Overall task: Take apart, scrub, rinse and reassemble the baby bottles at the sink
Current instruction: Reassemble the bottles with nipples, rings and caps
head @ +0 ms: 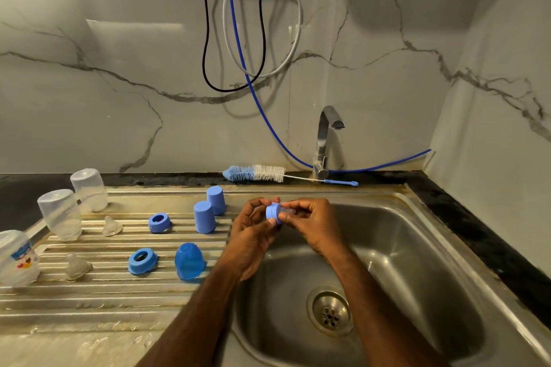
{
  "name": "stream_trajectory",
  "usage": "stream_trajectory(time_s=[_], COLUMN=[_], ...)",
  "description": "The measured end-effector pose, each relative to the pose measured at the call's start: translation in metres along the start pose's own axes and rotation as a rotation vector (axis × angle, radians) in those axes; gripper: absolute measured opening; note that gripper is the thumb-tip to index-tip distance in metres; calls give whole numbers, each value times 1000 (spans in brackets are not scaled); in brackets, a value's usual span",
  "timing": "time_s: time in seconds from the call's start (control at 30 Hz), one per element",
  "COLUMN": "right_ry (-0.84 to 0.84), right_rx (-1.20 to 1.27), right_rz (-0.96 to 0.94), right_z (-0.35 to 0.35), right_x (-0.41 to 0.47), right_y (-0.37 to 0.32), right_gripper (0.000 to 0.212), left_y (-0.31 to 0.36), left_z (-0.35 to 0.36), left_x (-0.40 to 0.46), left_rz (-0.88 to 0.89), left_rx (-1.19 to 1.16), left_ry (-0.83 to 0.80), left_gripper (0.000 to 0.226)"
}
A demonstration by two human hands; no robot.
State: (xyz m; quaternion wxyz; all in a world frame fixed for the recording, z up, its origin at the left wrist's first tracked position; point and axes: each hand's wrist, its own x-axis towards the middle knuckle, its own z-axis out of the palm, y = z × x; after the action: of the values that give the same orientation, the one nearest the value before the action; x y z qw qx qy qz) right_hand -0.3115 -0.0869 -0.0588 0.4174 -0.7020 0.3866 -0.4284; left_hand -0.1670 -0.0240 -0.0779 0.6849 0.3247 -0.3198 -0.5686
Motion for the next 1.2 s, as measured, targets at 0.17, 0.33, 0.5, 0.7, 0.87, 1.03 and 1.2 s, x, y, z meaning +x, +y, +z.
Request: stream_trajectory(time_s=[0.17,0.33,0.5,0.7,0.87,1.03,1.2], right_ry=[5,-14,67,32,-45,-113,-21], right_rx=[-99,-125,-113,-67,172,194,196], right_rz=[-78,-113,-159,-208,-97,-92,-77], right_z=[-1,4,5,3,1,4,2], right_x=[2,0,1,1,-2,-5,0], right_y=[2,0,-5,-5,-7,-8,-3], right_gripper=[31,29,17,16,44,49,27], left_y=[-1,0,-1,5,6,1,5], left_z=[1,1,6,10,3,3,1], left_x=[0,0,2,2,1,1,-1], left_rz=[-12,32,32,-67,-174,-176,-160], left_rx=[155,241,61,-117,-124,-52,-123], left_ry=[86,136,156,173,171,104,66], left_gripper=[42,32,31,24,46,58,39])
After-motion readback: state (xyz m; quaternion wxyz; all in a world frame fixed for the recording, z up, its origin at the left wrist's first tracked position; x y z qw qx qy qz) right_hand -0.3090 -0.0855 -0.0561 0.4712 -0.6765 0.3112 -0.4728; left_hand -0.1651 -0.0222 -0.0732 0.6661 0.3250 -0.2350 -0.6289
